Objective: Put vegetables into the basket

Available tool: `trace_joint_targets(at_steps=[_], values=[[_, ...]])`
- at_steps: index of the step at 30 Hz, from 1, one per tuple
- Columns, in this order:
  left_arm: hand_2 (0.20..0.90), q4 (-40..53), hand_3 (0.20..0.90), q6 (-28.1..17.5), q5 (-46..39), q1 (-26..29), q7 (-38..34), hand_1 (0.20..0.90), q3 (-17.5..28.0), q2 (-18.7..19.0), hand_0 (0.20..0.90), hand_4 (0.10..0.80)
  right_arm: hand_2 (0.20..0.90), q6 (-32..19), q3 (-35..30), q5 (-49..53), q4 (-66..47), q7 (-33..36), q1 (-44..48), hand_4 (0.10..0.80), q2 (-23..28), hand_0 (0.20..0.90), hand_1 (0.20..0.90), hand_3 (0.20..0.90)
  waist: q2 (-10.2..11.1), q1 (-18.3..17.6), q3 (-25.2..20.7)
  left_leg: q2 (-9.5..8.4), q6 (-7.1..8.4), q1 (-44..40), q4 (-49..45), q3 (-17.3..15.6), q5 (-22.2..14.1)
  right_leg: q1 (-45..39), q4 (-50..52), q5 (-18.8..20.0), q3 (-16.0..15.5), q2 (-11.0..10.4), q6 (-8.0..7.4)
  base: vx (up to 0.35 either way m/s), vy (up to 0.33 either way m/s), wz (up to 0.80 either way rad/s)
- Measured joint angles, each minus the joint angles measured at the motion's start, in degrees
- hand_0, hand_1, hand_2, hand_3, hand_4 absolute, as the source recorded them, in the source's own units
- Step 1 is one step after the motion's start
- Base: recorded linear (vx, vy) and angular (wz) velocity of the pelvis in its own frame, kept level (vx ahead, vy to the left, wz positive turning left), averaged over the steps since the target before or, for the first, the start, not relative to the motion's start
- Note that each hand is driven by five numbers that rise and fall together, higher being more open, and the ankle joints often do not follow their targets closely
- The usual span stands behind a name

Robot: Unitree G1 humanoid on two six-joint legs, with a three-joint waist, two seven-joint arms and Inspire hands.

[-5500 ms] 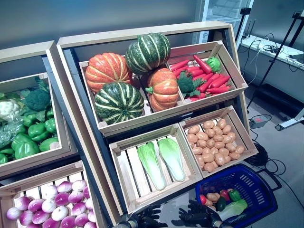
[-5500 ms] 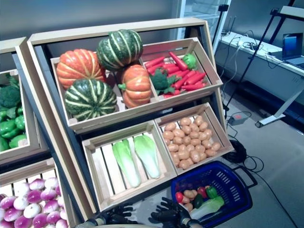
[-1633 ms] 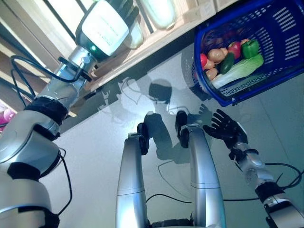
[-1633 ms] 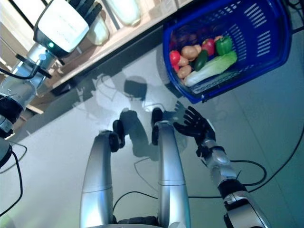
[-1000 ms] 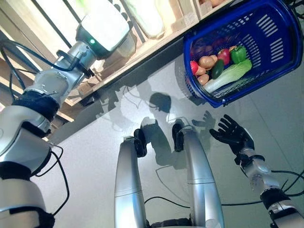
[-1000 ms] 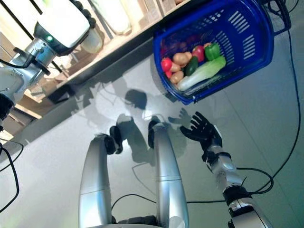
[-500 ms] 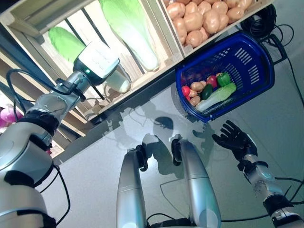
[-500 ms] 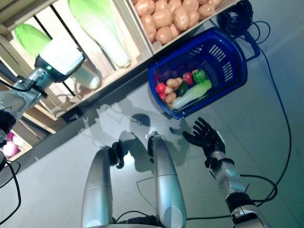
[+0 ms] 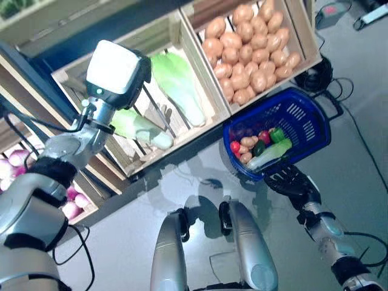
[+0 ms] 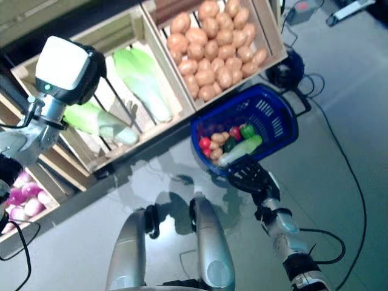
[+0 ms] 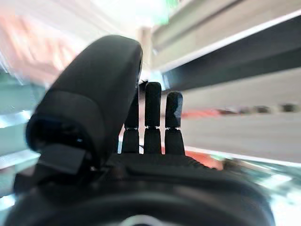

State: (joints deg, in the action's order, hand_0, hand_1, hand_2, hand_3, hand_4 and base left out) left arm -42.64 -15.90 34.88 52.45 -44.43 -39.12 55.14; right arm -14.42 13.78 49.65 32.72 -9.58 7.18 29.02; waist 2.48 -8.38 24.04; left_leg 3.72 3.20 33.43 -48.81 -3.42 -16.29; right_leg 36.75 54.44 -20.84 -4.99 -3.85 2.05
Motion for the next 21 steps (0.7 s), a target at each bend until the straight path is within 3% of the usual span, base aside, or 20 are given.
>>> trace_joint_targets(at_steps=[5, 6, 7, 13, 16, 21], values=[[0.3, -0.1, 0.3, -0.9, 0.4, -4.9, 4.3, 0.3, 0.8, -0.4, 0.3, 0.4, 0.9, 0.4, 0.2, -2.3, -1.5, -0.4, -3.0, 0.8, -1.8, 0.9, 0.9, 0.9, -0.2, 0.1, -4.3, -0.29, 0.25, -3.8, 3.2, -0.1, 0.2, -3.6, -2.7, -0.1, -0.3, -0.1, -0.01, 0.082, 0.025, 0.01], [0.82, -0.1, 0.82, -0.8, 0.4, -4.9, 6.4, 0.82, 0.6, -0.4, 0.82, 0.747, 0.9, 0.4, 0.2, -2.3, -1.5, -0.5, -3.0, 0.8, -1.7, 0.9, 0.9, 0.9, -0.3, 0.1, -4.5, -0.33, 0.14, -4.3, 3.1, -0.1, 0.1, -4.2, -2.7, -0.2, -0.3, -0.2, -0.17, 0.078, 0.059, 0.01], [0.9, -0.1, 0.9, -0.6, 0.5, -4.9, 8.4, 0.9, 0.4, -0.4, 0.9, 0.8, 0.9, 0.4, 0.2, -2.3, -1.5, -0.5, -2.9, 0.8, -1.6, 0.9, 0.9, 0.9, -0.4, 0.1, -4.5, -0.42, -0.15, -4.3, 2.8, -0.1, -0.1, -4.3, -2.6, -0.7, -0.2, -0.3, -0.61, -0.005, 0.06, 0.03], [0.9, -0.2, 0.9, 3.2, 0.2, -4.8, 21.5, 0.9, -6.0, 0.3, 0.9, 0.8, 0.9, 2.9, 0.2, -2.1, -1.9, -0.5, -1.9, 0.8, 1.7, 0.9, 0.9, 0.9, -1.2, -0.1, -3.8, -0.84, -0.65, 1.5, -1.3, -0.2, -0.3, 1.2, 0.7, -0.3, 0.0, -0.4, -0.85, -0.096, 0.036, 0.02], [0.9, -0.7, 0.9, 5.3, 0.2, -4.7, 23.9, 0.9, -7.2, 0.3, 0.9, 0.8, 0.9, 3.0, 0.0, -2.0, -2.1, -0.5, -0.5, 0.8, 3.2, 0.9, 0.9, 0.9, -1.3, -0.1, 1.8, -0.77, -0.86, 4.6, -4.6, 0.2, -0.4, 3.9, 3.3, -0.2, 0.1, -0.5, -0.97, -0.081, 0.028, 0.03], [0.9, -0.6, 0.9, 5.6, 0.3, -4.6, 25.1, 0.9, -9.1, 0.3, 0.9, 0.8, 0.9, 3.2, 0.1, -1.9, -2.1, -0.5, -0.7, 0.8, 4.1, 0.9, 0.9, 0.9, -0.9, 0.1, 5.3, -0.54, -1.14, 10.7, -8.3, 0.5, -0.8, 9.7, 6.9, -0.4, 0.2, -0.7, -0.61, -0.054, 0.014, 0.03]])
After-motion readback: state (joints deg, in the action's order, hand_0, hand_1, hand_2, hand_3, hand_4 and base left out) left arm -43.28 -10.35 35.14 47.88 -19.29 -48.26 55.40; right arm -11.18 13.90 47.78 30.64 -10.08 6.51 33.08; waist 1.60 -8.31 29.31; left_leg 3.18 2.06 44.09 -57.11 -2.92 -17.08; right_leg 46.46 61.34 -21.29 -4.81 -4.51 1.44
